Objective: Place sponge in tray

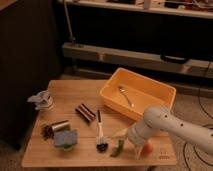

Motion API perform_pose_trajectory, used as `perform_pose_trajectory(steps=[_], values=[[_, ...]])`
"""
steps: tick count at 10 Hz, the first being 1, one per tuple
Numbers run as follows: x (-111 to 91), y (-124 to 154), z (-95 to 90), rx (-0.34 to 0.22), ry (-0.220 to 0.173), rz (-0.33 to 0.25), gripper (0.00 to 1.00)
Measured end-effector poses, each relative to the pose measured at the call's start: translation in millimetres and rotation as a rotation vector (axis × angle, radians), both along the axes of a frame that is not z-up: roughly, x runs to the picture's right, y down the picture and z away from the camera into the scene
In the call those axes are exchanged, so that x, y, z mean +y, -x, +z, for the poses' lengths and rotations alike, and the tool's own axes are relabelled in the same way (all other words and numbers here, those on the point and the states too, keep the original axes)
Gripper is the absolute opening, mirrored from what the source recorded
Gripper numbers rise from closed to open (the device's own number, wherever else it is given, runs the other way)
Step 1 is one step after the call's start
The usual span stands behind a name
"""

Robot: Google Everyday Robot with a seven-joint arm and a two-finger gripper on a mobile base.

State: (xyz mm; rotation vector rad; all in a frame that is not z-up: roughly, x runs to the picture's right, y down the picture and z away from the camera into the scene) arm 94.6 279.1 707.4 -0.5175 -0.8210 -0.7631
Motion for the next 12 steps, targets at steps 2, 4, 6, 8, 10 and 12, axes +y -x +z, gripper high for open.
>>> perform_pose_trajectory(steps=[2,4,6,8,10,12], values=[[-0.7,3.6,-1.8,-0.017,-0.009,-0.010,0.80],[-10.6,22.4,-6.3,-0.099,-0.054,-0.053,0.80],[-30.9,61.7,-12.1,-0.207,-0.124,-0.095,0.80],[-51.6,104.6,-24.3,-0.323,-0.208,-0.137,0.80],[-65.3,137.4,-46.0,-0.434,-0.311,-0.172,0.80],[-69.0,155.0,-68.8,-0.574,-0.491,-0.176,0.80]])
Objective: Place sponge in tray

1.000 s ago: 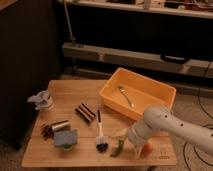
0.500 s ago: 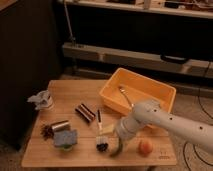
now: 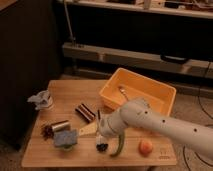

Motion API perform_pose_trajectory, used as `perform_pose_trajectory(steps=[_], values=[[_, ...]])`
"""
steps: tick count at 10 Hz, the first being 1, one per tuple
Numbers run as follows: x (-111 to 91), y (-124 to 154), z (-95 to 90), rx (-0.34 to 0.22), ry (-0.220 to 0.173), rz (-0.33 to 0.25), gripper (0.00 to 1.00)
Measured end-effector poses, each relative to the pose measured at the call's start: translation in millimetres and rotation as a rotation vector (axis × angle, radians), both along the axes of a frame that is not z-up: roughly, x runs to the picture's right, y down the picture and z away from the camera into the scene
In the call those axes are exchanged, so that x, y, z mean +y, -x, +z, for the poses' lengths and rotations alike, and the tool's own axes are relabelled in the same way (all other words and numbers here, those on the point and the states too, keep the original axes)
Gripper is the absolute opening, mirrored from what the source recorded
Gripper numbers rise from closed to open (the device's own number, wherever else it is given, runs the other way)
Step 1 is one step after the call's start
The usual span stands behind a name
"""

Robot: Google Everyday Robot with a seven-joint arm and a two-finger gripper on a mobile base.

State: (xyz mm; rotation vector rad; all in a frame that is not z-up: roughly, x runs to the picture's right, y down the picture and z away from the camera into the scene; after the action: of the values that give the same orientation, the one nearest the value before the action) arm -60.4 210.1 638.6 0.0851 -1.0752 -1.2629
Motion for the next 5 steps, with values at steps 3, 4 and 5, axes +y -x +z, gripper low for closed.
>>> perform_pose_trajectory(steps=[3,4,5], values=[[6.6,-5.1,10.2,-0.054,-0.021,0.085,0.80],[12.2,-4.0,20.0,-0.038,-0.009,0.119,0.80],[15.8,1.1,24.9,-0.018,-0.009,0.135,0.80]])
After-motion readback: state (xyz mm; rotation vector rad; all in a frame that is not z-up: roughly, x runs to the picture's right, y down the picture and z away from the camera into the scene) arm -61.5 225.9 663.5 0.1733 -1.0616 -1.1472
